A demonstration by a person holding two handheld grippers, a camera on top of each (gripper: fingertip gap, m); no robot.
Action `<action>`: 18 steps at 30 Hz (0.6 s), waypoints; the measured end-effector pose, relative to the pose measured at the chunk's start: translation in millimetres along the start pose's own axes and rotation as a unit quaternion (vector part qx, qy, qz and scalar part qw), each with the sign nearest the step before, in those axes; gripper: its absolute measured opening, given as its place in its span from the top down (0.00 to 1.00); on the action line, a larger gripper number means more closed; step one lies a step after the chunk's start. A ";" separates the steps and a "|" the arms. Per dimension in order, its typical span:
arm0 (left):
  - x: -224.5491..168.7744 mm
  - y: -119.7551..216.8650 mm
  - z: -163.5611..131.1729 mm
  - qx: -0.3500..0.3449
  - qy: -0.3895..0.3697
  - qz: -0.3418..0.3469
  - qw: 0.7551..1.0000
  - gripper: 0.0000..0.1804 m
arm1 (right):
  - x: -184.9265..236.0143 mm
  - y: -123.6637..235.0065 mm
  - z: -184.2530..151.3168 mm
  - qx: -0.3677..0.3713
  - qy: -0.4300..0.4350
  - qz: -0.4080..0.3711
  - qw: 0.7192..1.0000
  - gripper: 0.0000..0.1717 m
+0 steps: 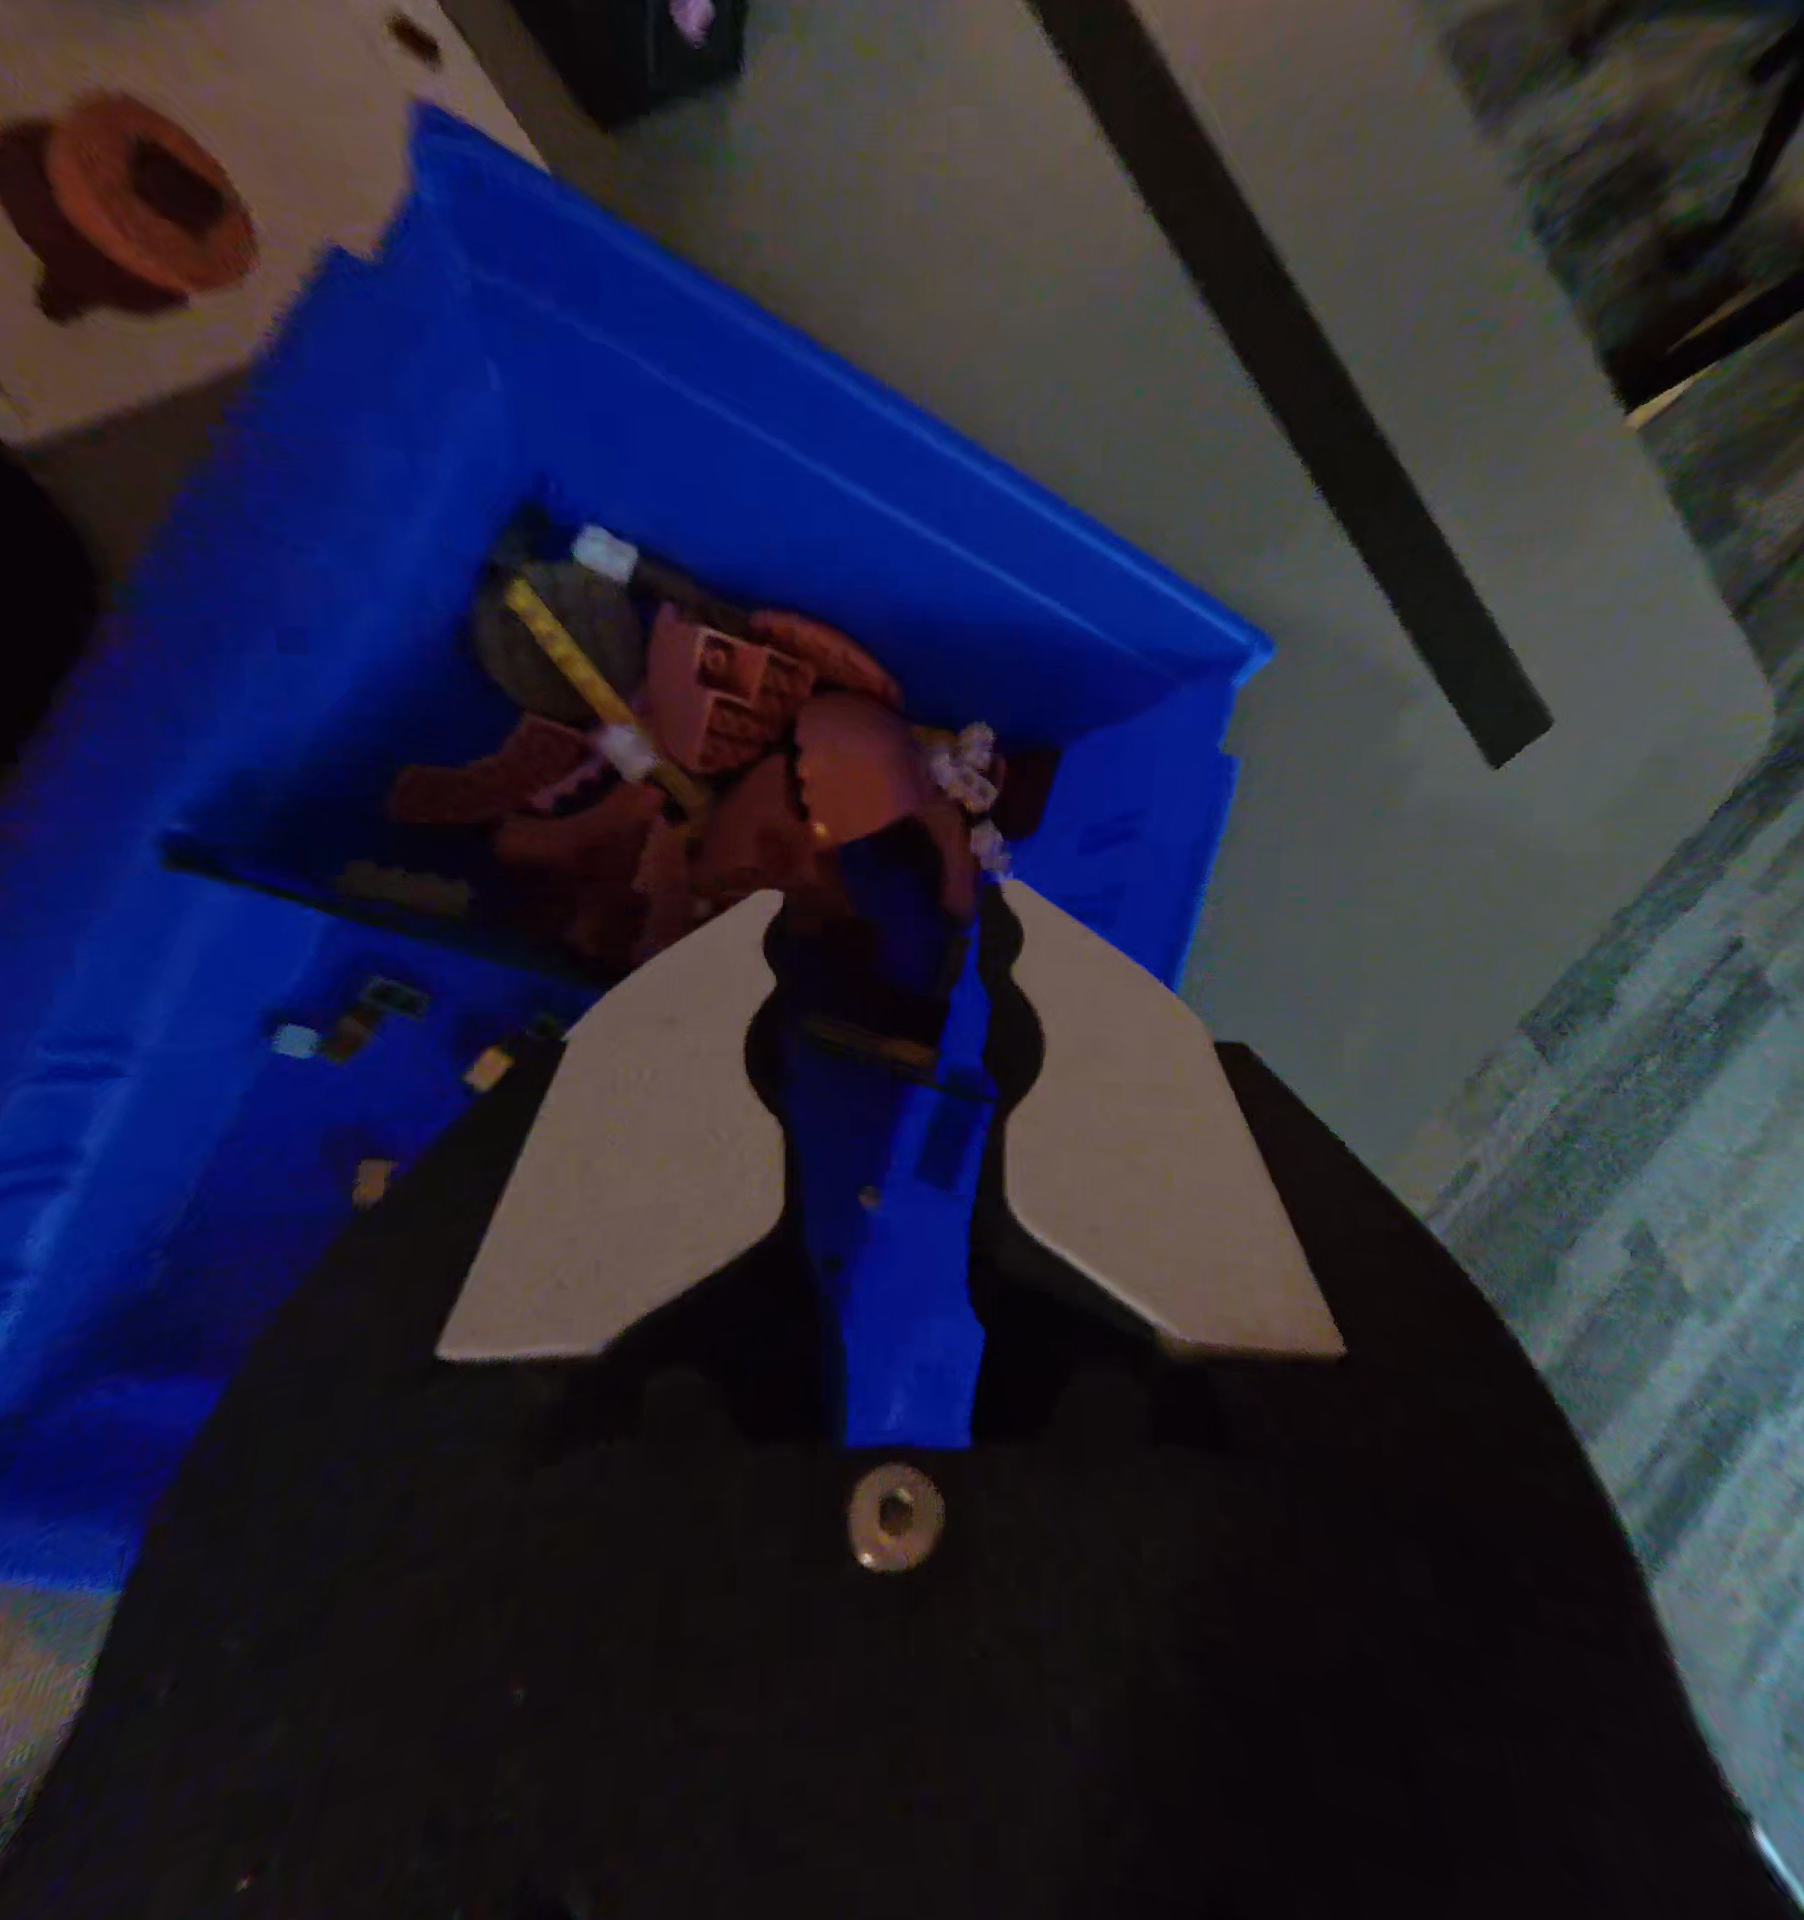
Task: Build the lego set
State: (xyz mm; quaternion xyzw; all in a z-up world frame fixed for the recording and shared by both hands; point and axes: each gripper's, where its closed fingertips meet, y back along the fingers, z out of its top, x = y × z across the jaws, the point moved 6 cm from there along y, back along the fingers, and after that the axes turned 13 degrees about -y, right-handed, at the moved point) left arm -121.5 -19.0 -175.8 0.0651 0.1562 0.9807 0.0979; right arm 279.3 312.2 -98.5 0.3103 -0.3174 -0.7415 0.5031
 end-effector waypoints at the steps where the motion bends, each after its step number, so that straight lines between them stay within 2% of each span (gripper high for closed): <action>1: -0.2 -1.4 -1.2 0.009 -0.001 0.002 1.000 0.80 | -7.6 -8.7 2.4 0.019 -0.004 -0.006 1.000 0.86; 2: -0.5 -2.6 -2.3 0.017 -0.005 0.007 1.000 0.80 | -14.3 -18.6 5.9 0.033 -0.006 -0.012 0.999 0.91; 5: -2.5 -5.8 -4.2 0.036 -0.021 0.015 0.999 0.81 | -22.8 -56.6 12.9 0.088 0.012 -0.033 0.995 0.92; 8: -3.4 -7.7 -5.5 0.047 -0.028 0.017 0.998 0.81 | -23.6 -93.0 10.1 0.164 0.037 -0.075 0.983 0.88; 10: -2.8 -7.2 -5.4 0.044 -0.023 0.016 0.999 0.81 | -24.4 -110.5 7.5 0.187 0.042 -0.100 0.976 0.87; 15: 4.5 -2.0 -3.9 0.014 0.019 0.012 1.000 0.81 | -28.8 -122.7 7.7 0.214 0.039 -0.185 0.958 0.88; 18: 9.2 0.1 -3.9 0.000 0.050 0.002 0.999 0.82 | -26.8 -124.1 9.8 0.233 0.080 -0.252 0.936 0.92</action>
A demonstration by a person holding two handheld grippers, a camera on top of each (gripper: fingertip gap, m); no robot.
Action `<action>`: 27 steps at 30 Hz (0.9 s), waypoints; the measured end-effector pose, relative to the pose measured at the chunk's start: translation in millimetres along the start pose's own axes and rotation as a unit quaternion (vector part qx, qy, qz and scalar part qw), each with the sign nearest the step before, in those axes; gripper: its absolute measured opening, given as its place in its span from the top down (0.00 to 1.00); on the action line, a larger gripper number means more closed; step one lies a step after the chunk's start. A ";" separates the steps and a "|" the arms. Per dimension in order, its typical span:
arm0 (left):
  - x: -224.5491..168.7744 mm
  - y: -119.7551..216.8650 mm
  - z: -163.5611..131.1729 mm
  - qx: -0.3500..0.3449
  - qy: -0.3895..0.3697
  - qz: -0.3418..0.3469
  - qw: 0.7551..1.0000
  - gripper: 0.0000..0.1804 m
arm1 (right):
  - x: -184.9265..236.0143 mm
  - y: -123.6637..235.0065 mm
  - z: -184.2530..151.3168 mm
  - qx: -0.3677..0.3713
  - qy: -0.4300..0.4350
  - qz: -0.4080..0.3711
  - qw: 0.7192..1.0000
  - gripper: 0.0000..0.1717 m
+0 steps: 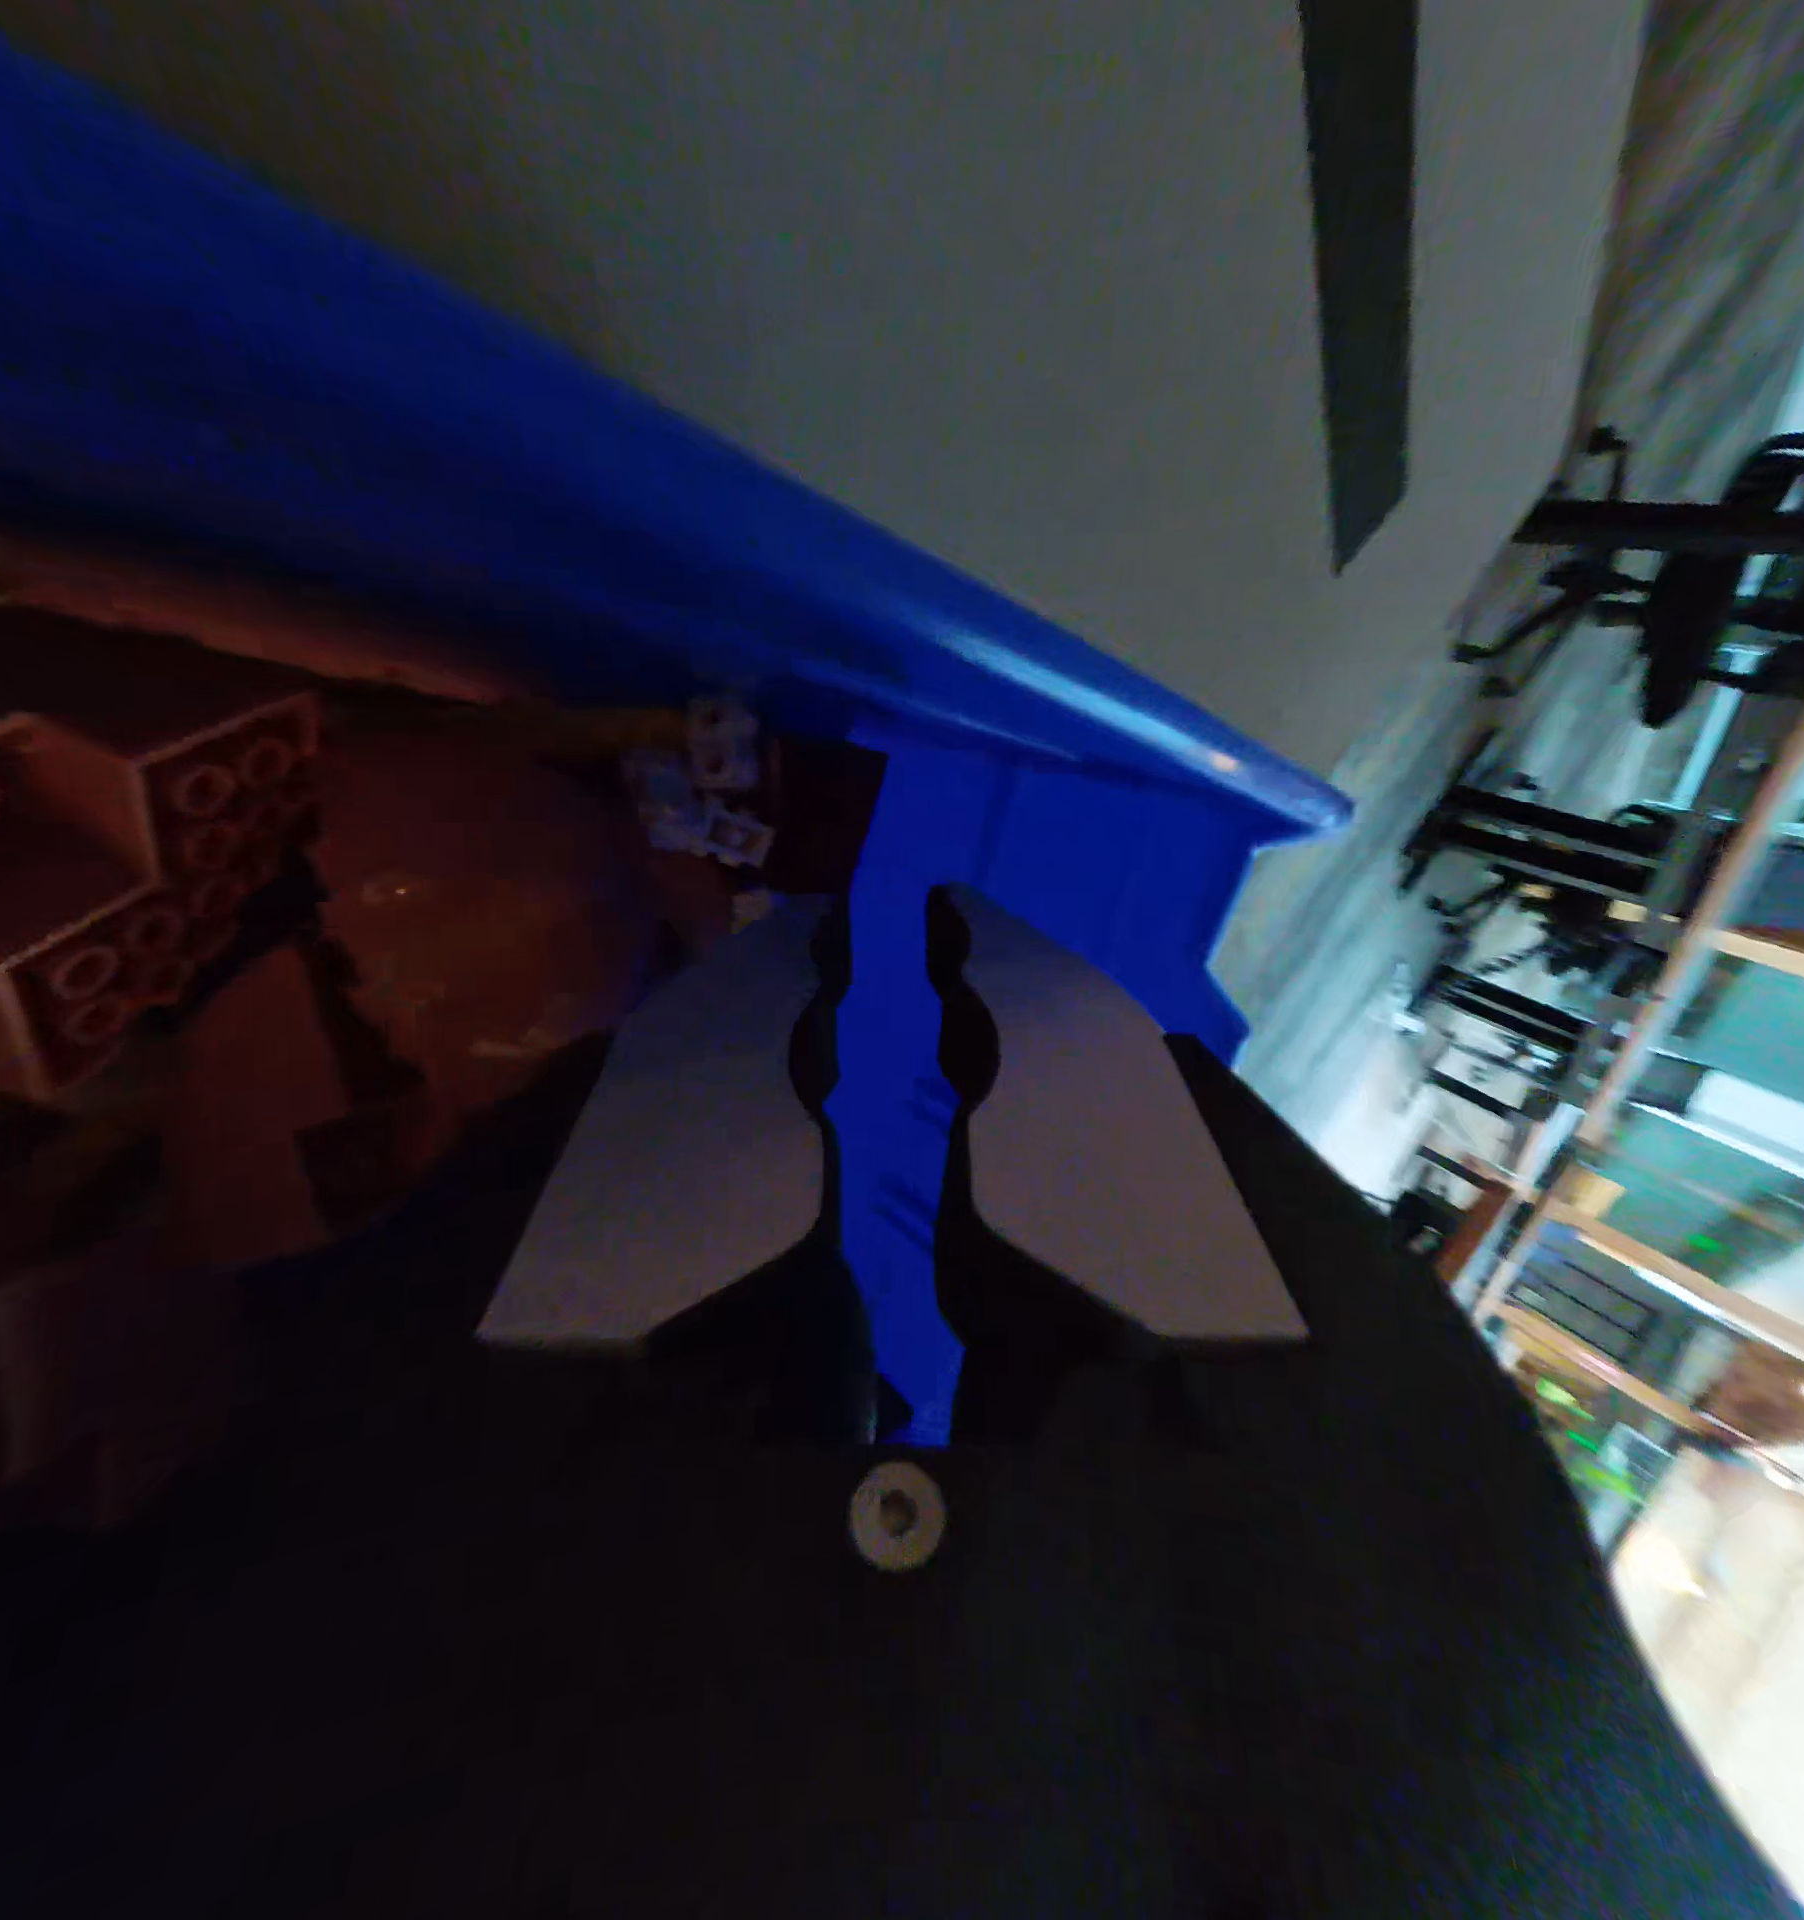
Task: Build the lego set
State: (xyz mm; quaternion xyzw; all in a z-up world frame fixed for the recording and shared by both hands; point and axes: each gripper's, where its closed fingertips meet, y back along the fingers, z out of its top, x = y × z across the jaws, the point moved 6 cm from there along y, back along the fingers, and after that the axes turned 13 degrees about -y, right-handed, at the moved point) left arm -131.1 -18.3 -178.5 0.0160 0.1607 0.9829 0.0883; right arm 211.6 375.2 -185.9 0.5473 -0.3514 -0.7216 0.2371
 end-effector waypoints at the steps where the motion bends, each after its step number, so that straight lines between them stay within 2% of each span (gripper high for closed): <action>1: 1.1 0.4 0.0 -0.003 0.009 -0.006 1.000 0.81 | 3.1 -0.3 1.2 0.005 0.002 -0.004 1.000 0.92; 4: 4.0 2.0 0.4 -0.013 0.029 -0.013 0.999 0.82 | 8.6 -7.9 1.7 0.022 -0.048 0.021 0.998 0.90; 10: 5.1 8.7 2.7 -0.049 0.037 -0.016 0.998 0.82 | 6.1 -16.0 0.8 0.000 -0.135 0.065 0.989 0.94; 11: 5.2 9.1 2.9 -0.051 0.039 -0.019 0.998 0.82 | 8.6 -11.3 1.8 -0.013 -0.153 0.110 0.982 0.93; 12: 5.3 9.4 3.0 -0.053 0.041 -0.023 0.997 0.82 | 18.5 -3.0 4.1 -0.020 -0.180 0.208 0.961 0.95; 13: 5.7 9.3 2.9 -0.054 0.045 -0.027 0.997 0.82 | 28.9 5.9 6.4 -0.017 -0.211 0.305 0.928 0.88; 14: 5.9 9.3 2.9 -0.054 0.048 -0.031 0.997 0.82 | 30.8 11.1 5.7 -0.008 -0.226 0.341 0.912 0.84; 15: 6.3 9.2 2.8 -0.055 0.051 -0.034 0.997 0.82 | 25.0 12.3 2.2 -0.001 -0.227 0.318 0.920 0.78; 16: 6.8 9.2 2.7 -0.056 0.055 -0.036 0.996 0.82 | 15.9 12.8 -1.2 -0.009 -0.220 0.272 0.937 0.77; 19: 8.4 9.5 2.4 -0.059 0.065 -0.039 0.995 0.82 | -3.0 11.3 -2.1 -0.038 -0.211 0.151 0.965 0.81; 23: 9.0 8.9 2.0 -0.057 0.071 -0.044 0.995 0.82 | 3.4 -7.6 0.9 0.023 -0.134 0.054 0.989 0.87; 25: 8.9 9.4 2.0 -0.059 0.070 -0.044 0.995 0.82 | 5.8 -15.7 3.7 0.028 -0.137 0.040 0.989 0.91; 27: 9.2 10.7 2.2 -0.064 0.071 -0.042 0.994 0.82 | 5.6 -20.5 4.8 0.023 -0.157 0.036 0.987 0.90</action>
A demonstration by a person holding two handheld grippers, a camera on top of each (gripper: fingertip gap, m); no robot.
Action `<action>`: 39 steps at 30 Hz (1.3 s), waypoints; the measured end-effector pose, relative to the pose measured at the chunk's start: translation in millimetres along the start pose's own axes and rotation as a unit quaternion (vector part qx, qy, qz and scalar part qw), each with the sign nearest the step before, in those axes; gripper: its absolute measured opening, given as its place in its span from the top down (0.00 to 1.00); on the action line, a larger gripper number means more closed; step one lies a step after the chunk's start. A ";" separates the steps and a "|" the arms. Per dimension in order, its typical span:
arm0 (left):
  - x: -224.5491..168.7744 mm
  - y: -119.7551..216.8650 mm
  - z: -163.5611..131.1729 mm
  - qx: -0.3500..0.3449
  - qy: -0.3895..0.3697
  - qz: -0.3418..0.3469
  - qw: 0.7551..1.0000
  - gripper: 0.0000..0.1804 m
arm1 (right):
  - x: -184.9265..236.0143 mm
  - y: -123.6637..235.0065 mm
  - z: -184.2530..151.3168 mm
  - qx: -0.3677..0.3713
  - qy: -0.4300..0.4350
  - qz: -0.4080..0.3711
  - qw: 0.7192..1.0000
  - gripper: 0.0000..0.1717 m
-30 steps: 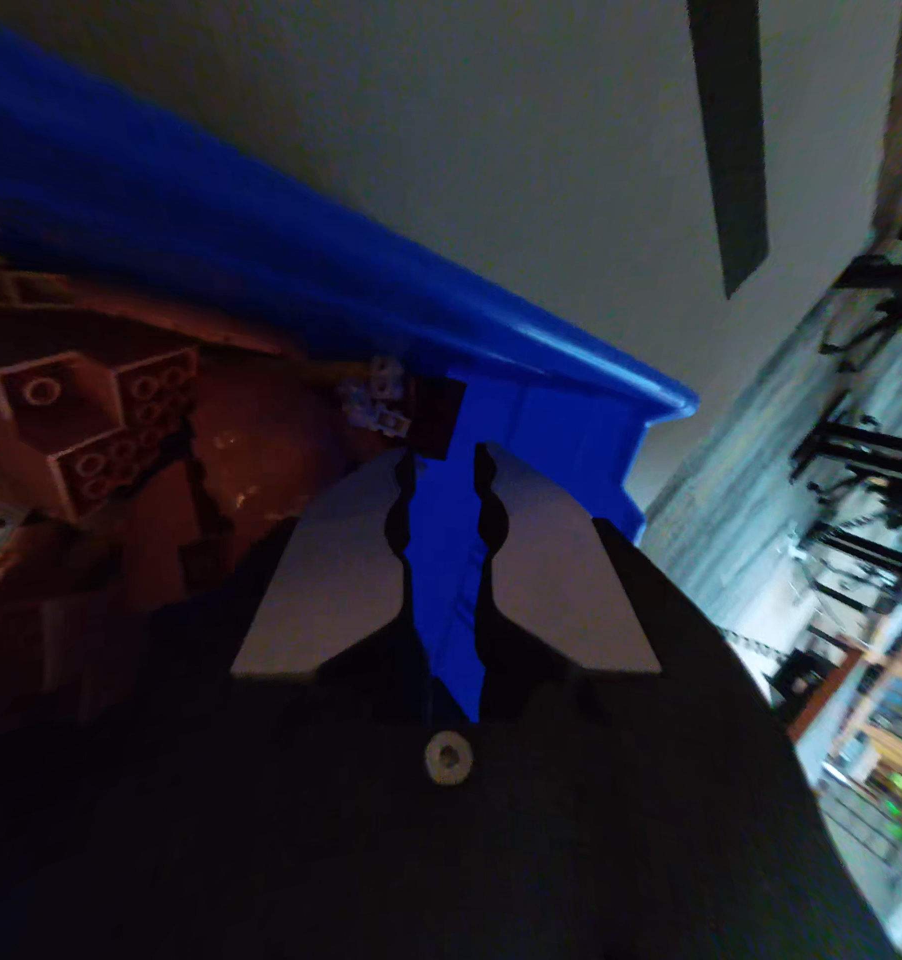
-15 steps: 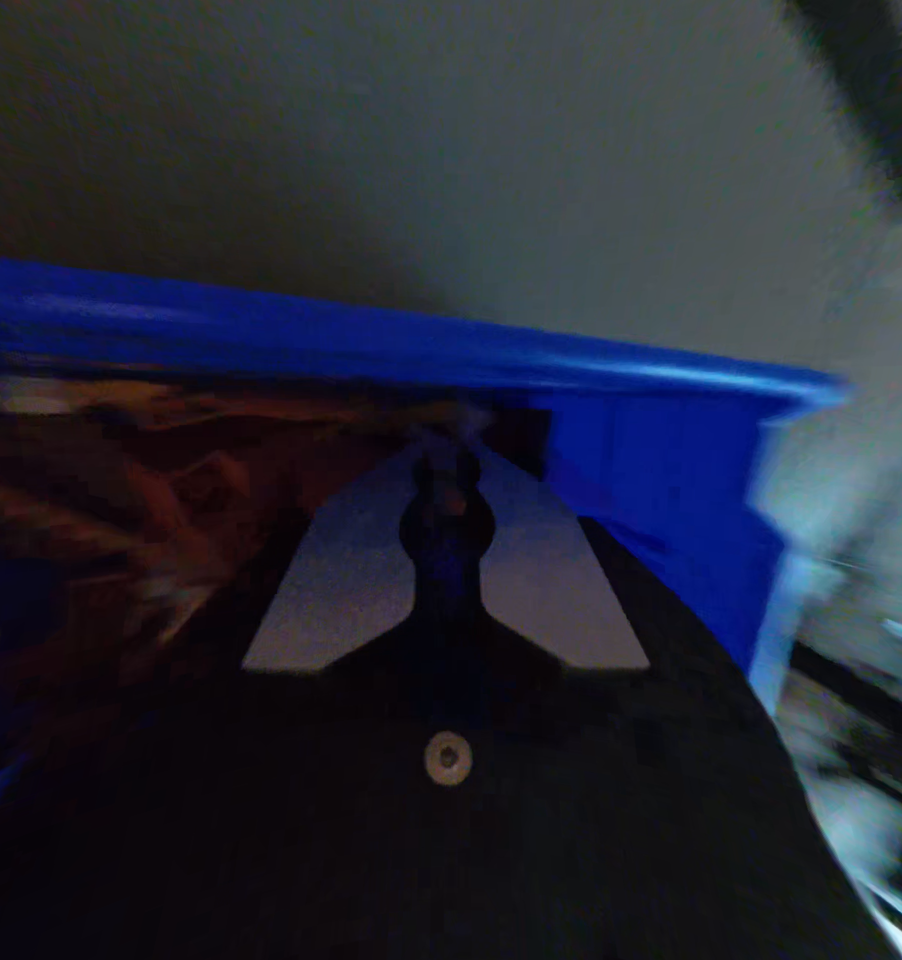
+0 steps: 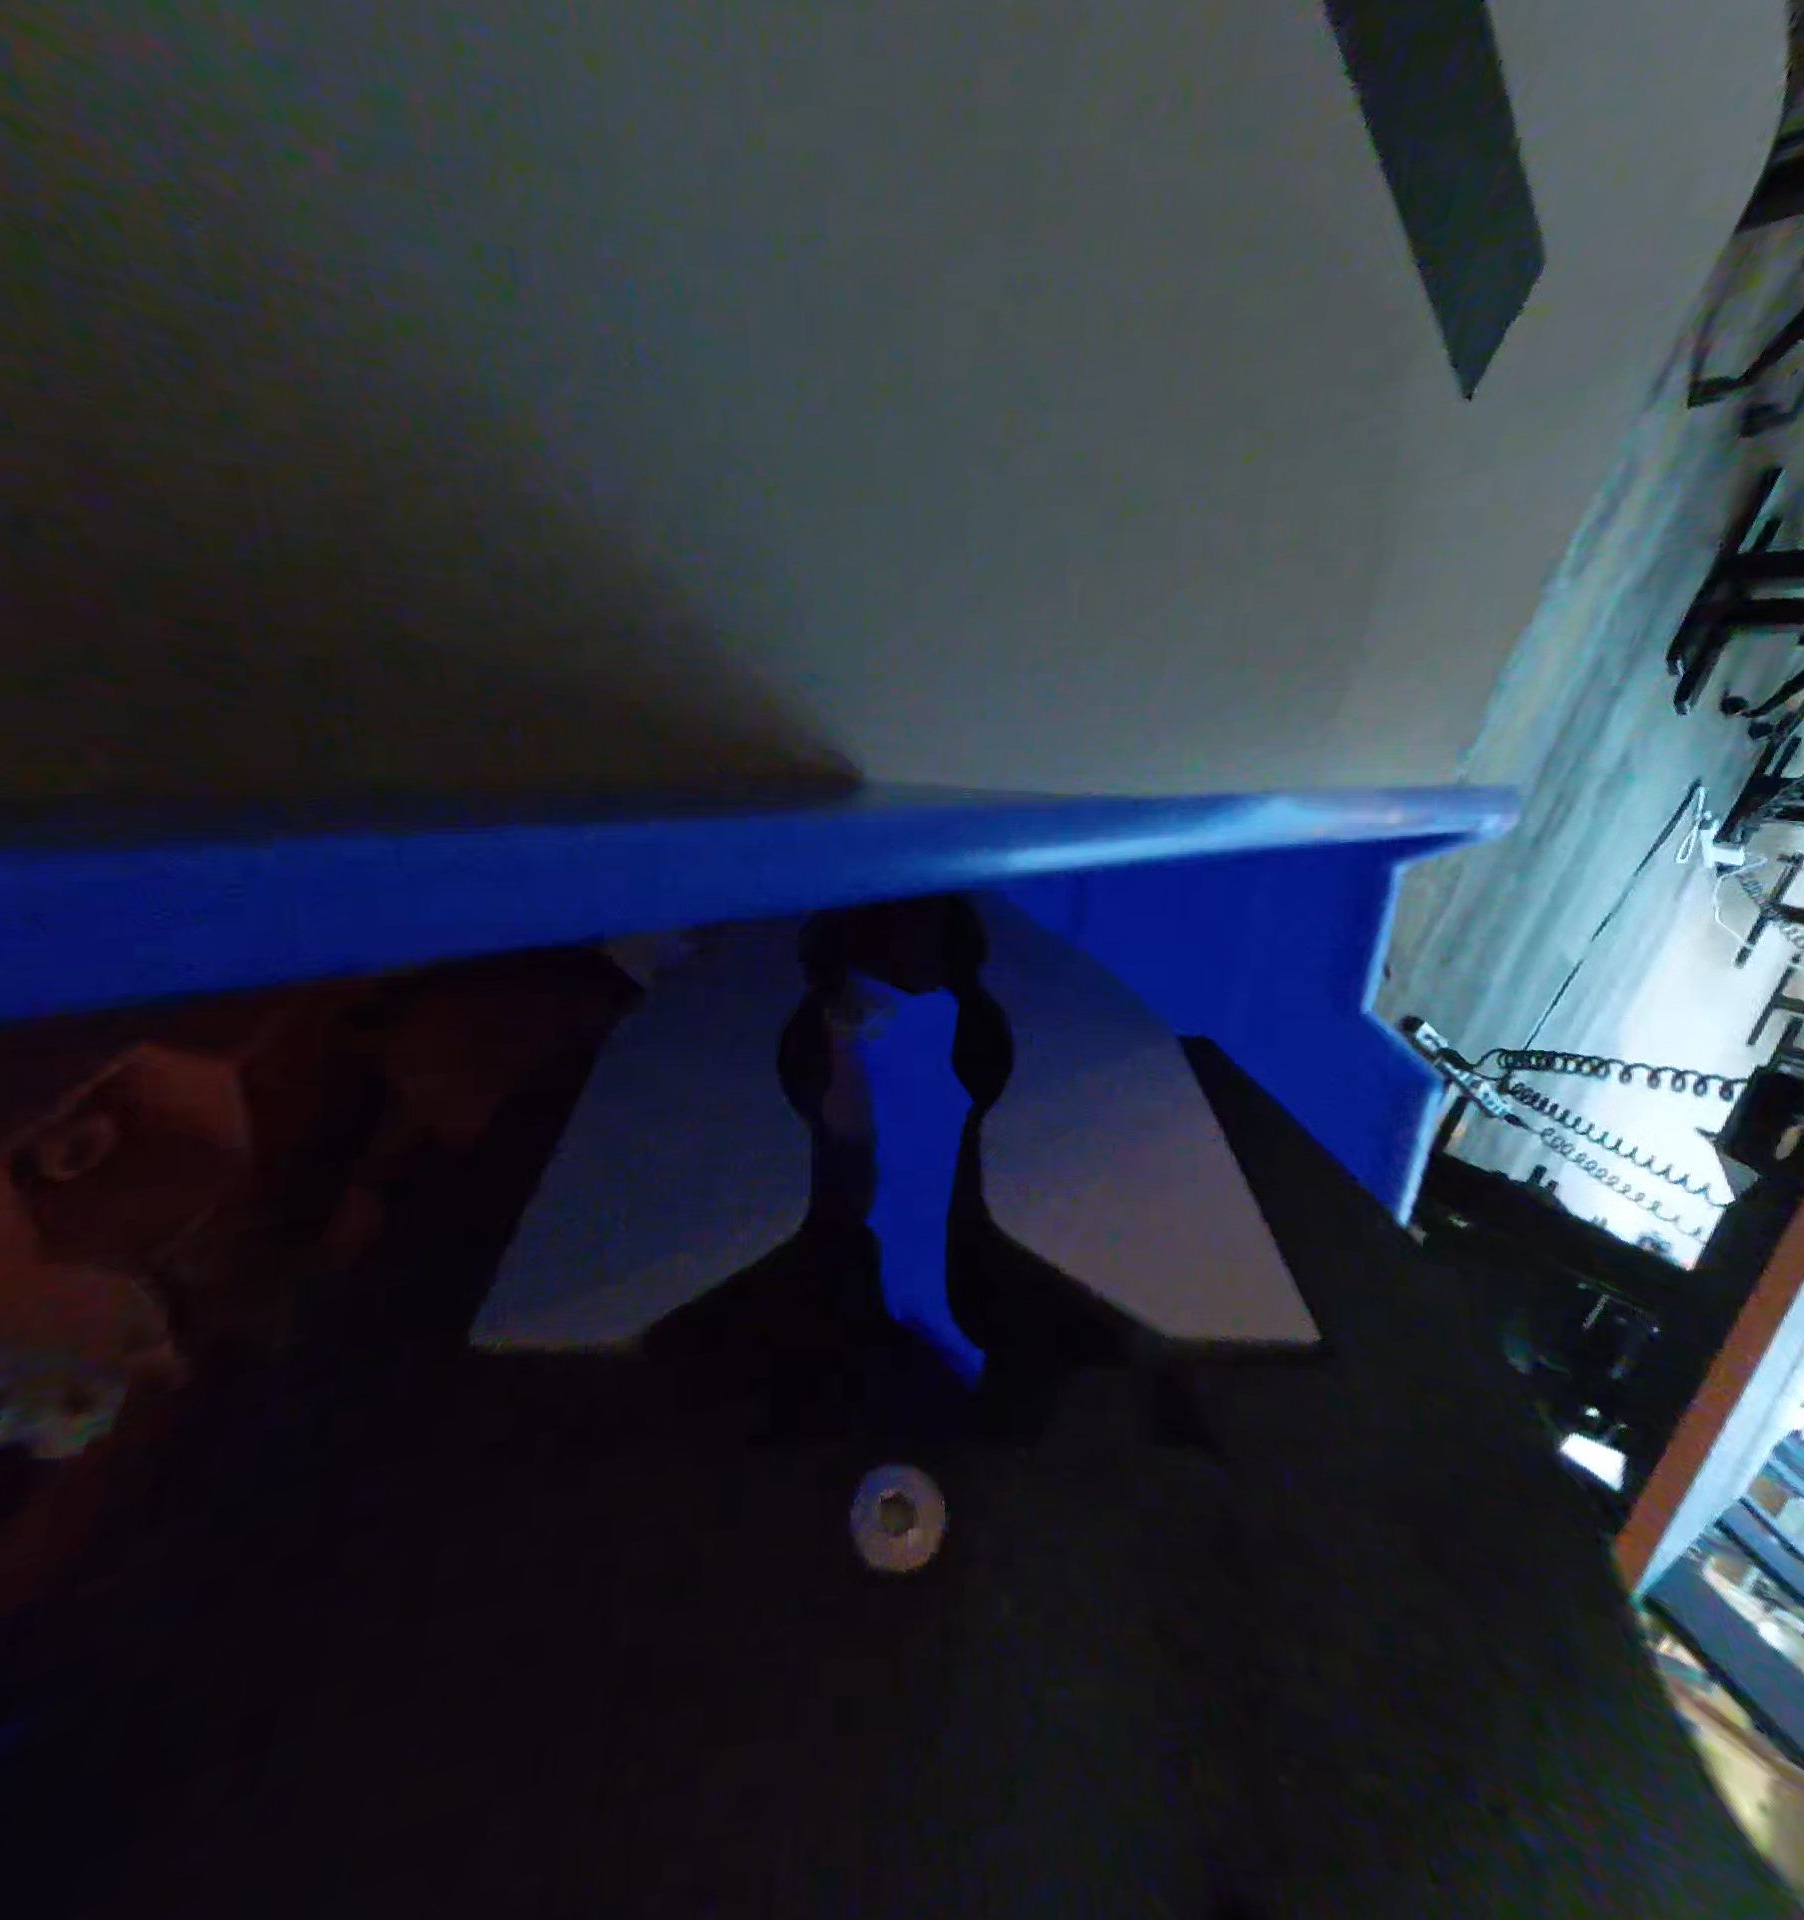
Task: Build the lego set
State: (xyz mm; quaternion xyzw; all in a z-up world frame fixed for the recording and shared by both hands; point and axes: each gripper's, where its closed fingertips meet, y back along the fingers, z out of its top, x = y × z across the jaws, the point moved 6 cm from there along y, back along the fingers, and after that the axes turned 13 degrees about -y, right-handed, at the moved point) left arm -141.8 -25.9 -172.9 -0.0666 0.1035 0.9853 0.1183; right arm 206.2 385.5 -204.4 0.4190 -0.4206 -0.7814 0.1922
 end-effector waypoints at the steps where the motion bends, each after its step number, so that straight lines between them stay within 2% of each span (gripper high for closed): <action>1: 0.3 0.7 0.3 -0.004 0.001 0.001 1.000 0.82 | 0.2 -1.1 -0.6 0.000 -0.007 0.007 1.000 0.88; 3: 0.8 1.4 0.6 -0.008 0.006 -0.002 1.000 0.82 | 2.2 2.0 -2.6 0.002 -0.019 0.047 0.999 0.81; 4: 1.3 1.4 0.4 -0.008 0.010 -0.005 1.000 0.82 | 6.3 8.4 -2.8 0.001 -0.030 0.096 0.995 0.82; 5: 1.9 1.0 0.2 -0.007 0.016 -0.009 1.000 0.81 | 20.0 18.0 -4.0 0.011 -0.048 0.202 0.978 0.96; 6: 2.8 0.4 -0.1 -0.005 0.021 -0.012 1.000 0.81 | 26.4 24.4 -4.8 0.023 -0.076 0.257 0.963 0.92; 7: 3.3 0.0 -0.4 -0.003 0.026 -0.014 1.000 0.81 | 22.9 25.7 -7.7 0.034 -0.071 0.243 0.967 0.90; 8: 3.8 -0.2 -0.6 -0.002 0.030 -0.016 0.999 0.81 | 12.3 24.9 -9.0 0.024 -0.055 0.184 0.981 0.86; 10: 3.8 0.1 -0.4 -0.004 0.031 -0.017 0.999 0.81 | -6.0 23.8 -7.3 -0.008 -0.038 0.082 0.996 0.88; 13: 3.8 1.0 0.0 -0.008 0.030 -0.017 0.999 0.81 | -4.8 12.3 -7.6 0.012 -0.010 0.030 0.999 0.88; 16: 3.9 1.5 0.0 -0.011 0.031 -0.017 0.999 0.81 | -5.4 -1.1 -6.8 0.021 0.013 -0.026 0.999 0.93; 17: 3.8 1.7 0.1 -0.012 0.032 -0.017 0.999 0.81 | -4.2 -2.5 -6.8 0.022 0.007 -0.025 0.999 0.91; 19: 4.0 2.2 0.3 -0.015 0.031 -0.015 0.999 0.81 | 1.8 -0.6 -8.4 0.032 -0.014 0.028 0.999 0.78; 20: 3.9 2.4 0.3 -0.015 0.030 -0.014 0.999 0.81 | 2.8 3.0 -9.4 0.036 -0.022 0.057 0.997 0.76; 21: 3.8 2.3 0.3 -0.016 0.031 -0.015 0.999 0.81 | 7.0 10.2 -9.7 0.040 -0.028 0.111 0.993 0.86; 22: 3.9 2.0 0.2 -0.015 0.032 -0.016 0.999 0.81 | 23.1 20.5 -10.3 0.047 -0.053 0.232 0.970 0.92; 23: 4.1 1.7 0.0 -0.014 0.034 -0.019 0.999 0.81 | 30.2 27.0 -10.0 0.054 -0.083 0.293 0.951 0.93; 24: 4.3 1.6 -0.2 -0.013 0.037 -0.021 0.999 0.81 | 26.1 26.9 -11.4 0.055 -0.084 0.273 0.957 0.91; 26: 4.8 1.7 -0.1 -0.014 0.041 -0.023 0.999 0.81 | 8.8 23.4 -13.2 0.035 -0.052 0.163 0.985 0.84; 27: 4.8 2.0 0.0 -0.015 0.041 -0.024 0.999 0.81 | 4.8 22.6 -13.3 0.034 -0.041 0.133 0.990 0.84; 30: 5.0 2.7 0.5 -0.019 0.043 -0.025 0.999 0.81 | 5.0 17.9 -10.9 0.048 -0.020 0.114 0.992 0.76; 32: 5.0 3.0 0.6 -0.021 0.044 -0.026 0.998 0.81 | 5.1 15.5 -8.0 0.045 0.041 0.099 0.993 0.72; 36: 5.9 3.6 0.8 -0.024 0.048 -0.025 0.998 0.81 | 9.3 15.6 0.1 0.001 0.212 0.069 0.975 0.79; 39: 5.8 3.8 0.9 -0.025 0.047 -0.025 0.998 0.81 | 16.1 12.2 3.0 -0.018 0.263 0.092 0.960 0.82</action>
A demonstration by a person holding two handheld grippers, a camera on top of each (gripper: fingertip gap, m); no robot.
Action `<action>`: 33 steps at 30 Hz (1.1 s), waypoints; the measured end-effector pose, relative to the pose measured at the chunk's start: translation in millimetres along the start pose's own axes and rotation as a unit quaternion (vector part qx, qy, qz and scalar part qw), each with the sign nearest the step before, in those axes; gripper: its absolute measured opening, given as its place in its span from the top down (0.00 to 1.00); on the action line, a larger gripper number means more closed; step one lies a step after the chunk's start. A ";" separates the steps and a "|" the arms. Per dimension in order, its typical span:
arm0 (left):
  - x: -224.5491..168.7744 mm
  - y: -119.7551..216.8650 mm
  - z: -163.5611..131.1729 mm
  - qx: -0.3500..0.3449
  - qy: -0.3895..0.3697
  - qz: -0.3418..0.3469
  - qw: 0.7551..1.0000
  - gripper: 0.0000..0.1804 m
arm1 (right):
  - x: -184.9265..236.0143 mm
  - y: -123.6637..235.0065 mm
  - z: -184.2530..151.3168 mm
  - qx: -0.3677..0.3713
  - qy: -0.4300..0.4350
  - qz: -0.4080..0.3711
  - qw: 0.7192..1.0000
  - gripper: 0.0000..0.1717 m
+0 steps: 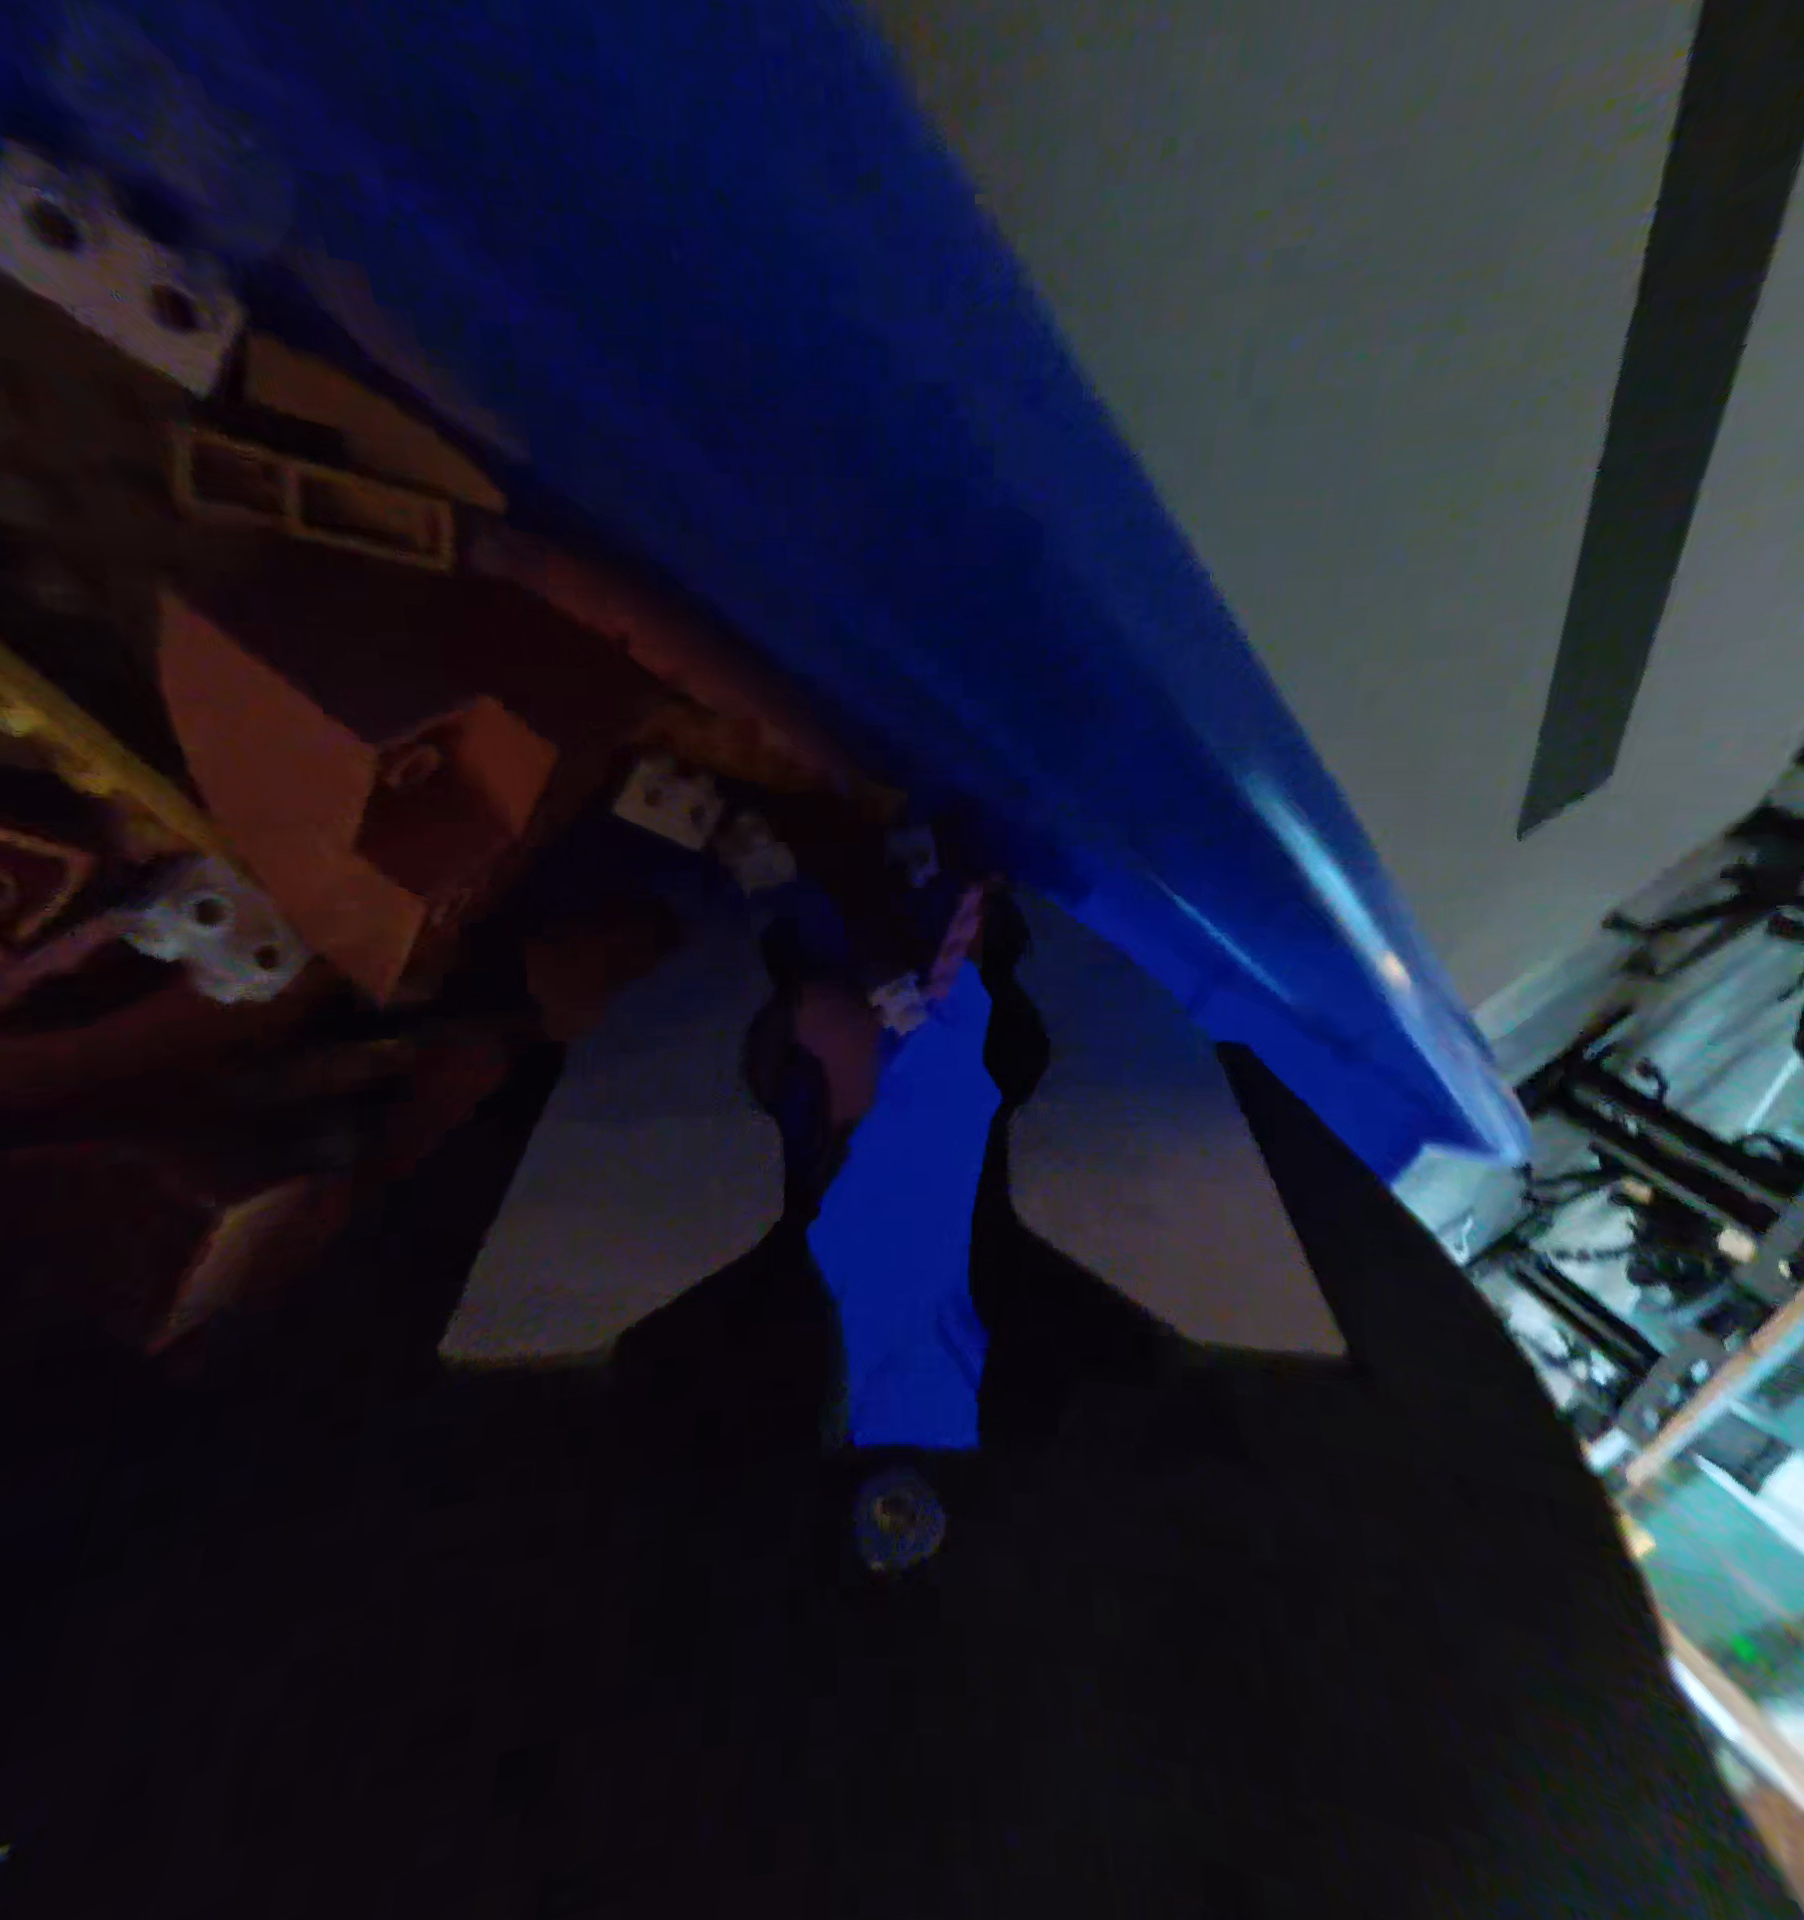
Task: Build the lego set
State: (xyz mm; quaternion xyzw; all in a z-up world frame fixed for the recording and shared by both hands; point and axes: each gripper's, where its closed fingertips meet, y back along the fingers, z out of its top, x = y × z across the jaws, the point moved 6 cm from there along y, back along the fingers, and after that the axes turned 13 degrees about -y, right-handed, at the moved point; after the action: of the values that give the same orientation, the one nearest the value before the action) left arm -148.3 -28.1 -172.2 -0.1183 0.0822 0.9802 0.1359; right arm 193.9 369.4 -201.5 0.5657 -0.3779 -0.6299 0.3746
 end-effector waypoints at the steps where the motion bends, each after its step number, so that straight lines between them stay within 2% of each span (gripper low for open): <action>1: 0.1 -0.1 0.1 0.000 0.000 0.000 1.000 0.81 | 0.8 -3.2 0.9 -0.006 0.008 0.007 1.000 0.83; 2: 0.0 -0.1 0.1 0.000 0.001 -0.001 1.000 0.81 | 0.3 -6.7 0.4 -0.007 0.017 0.007 1.000 0.92; 5: -1.4 0.2 0.8 -0.001 -0.004 -0.005 1.000 0.81 | -4.8 -1.4 -3.9 -0.020 0.005 0.003 1.000 0.94; 7: -3.8 1.9 2.7 -0.010 -0.018 -0.003 1.000 0.81 | -5.5 22.9 -1.4 -0.064 -0.039 0.010 0.997 0.94; 10: -10.0 4.4 6.4 -0.020 -0.040 -0.003 0.999 0.81 | 4.9 80.8 12.5 -0.147 -0.078 0.004 0.986 0.94; 14: -22.7 7.4 12.4 -0.019 -0.050 -0.026 0.998 0.80 | 63.2 165.6 59.3 -0.299 -0.088 0.077 0.947 0.94; 17: -26.9 15.3 13.8 -0.005 -0.066 -0.024 0.998 0.80 | 127.4 197.0 96.9 -0.376 -0.057 0.138 0.915 0.94; 19: -27.2 21.4 11.2 0.019 -0.084 -0.018 0.996 0.80 | 172.1 189.5 118.7 -0.393 -0.028 0.156 0.906 0.94; 22: -29.1 29.7 6.6 0.053 -0.110 -0.009 0.992 0.80 | 221.7 149.8 143.6 -0.384 0.015 0.109 0.917 0.94; 26: -37.0 38.8 4.0 0.057 -0.145 -0.005 0.988 0.80 | 244.8 113.6 157.5 -0.361 0.070 0.015 0.930 0.94; 28: -39.4 41.6 1.4 0.057 -0.152 -0.005 0.987 0.80 | 257.0 104.3 158.6 -0.346 0.073 0.050 0.934 0.94; 31: -38.9 43.1 -2.3 0.058 -0.146 -0.003 0.988 0.80 | 262.7 97.3 156.6 -0.332 0.087 0.061 0.937 0.94; 33: -37.9 42.5 -3.5 0.056 -0.138 -0.004 0.989 0.80 | 266.4 97.4 155.7 -0.329 0.080 0.102 0.935 0.88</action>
State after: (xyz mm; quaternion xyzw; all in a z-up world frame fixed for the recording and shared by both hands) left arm -124.3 -78.5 -160.5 0.0251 0.1167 0.9805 0.1564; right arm 22.0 95.7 -216.7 0.4172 -0.1740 -0.6302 0.6313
